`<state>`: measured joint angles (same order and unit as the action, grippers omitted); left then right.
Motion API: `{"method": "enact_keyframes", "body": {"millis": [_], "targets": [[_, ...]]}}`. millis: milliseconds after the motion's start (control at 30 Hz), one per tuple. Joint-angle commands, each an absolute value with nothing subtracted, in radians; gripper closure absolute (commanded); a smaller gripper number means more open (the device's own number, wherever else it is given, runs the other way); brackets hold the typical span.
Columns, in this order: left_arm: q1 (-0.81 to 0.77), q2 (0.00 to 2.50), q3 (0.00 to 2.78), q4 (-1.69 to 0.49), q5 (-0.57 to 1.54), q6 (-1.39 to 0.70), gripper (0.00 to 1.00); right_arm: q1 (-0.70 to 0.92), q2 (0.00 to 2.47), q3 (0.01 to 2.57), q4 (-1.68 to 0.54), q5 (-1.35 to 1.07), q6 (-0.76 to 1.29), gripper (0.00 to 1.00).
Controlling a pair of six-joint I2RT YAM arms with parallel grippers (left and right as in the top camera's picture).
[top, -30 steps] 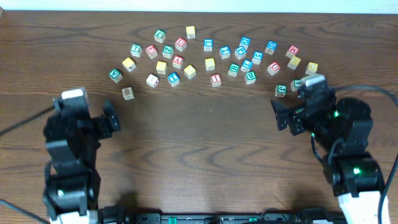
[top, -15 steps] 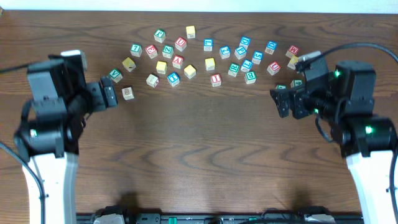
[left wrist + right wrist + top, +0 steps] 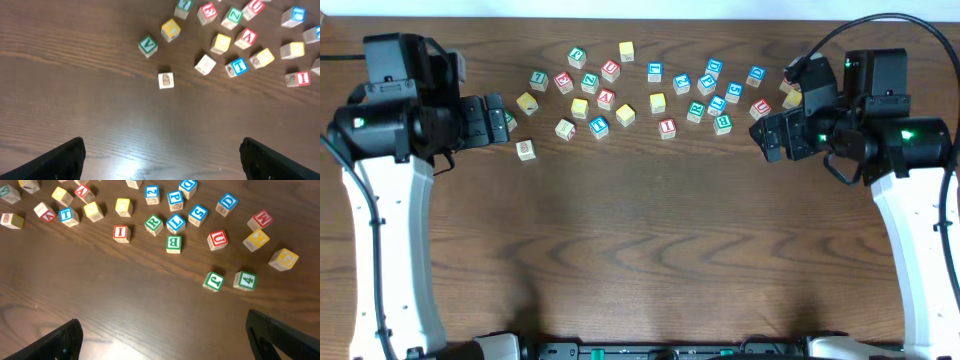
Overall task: Spell out CORL
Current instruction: 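Raise both arms and move grippers forward over the block pile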
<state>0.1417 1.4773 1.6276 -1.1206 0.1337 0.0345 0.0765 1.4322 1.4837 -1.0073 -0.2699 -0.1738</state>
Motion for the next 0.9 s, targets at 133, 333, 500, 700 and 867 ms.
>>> {"method": "enact_keyframes", "body": {"millis": [133, 333, 500, 700, 867], "targets": [[0.139, 1.504, 1.651, -1.125, 0.15, 0.006, 0.03, 0.08, 1.435, 1.51, -1.03, -0.329, -0.18, 0.01], [0.139, 1.504, 1.651, -1.125, 0.229, -0.077, 0.02, 0.08, 1.435, 1.51, -1.04, -0.43, -0.181, 0.01], [0.138, 1.504, 1.65, -1.125, 0.286, -0.13, 0.02, 0.08, 1.436, 1.51, -1.042, -0.428, -0.149, 0.02], [0.097, 1.504, 1.65, -1.125, 0.292, -0.152, 0.03, 0.08, 1.447, 1.51, -1.04, -0.417, -0.038, 0.04], [0.047, 1.504, 1.647, -1.126, 0.273, -0.151, 0.03, 0.08, 1.459, 1.51, -1.04, -0.37, 0.041, 0.05]]}}
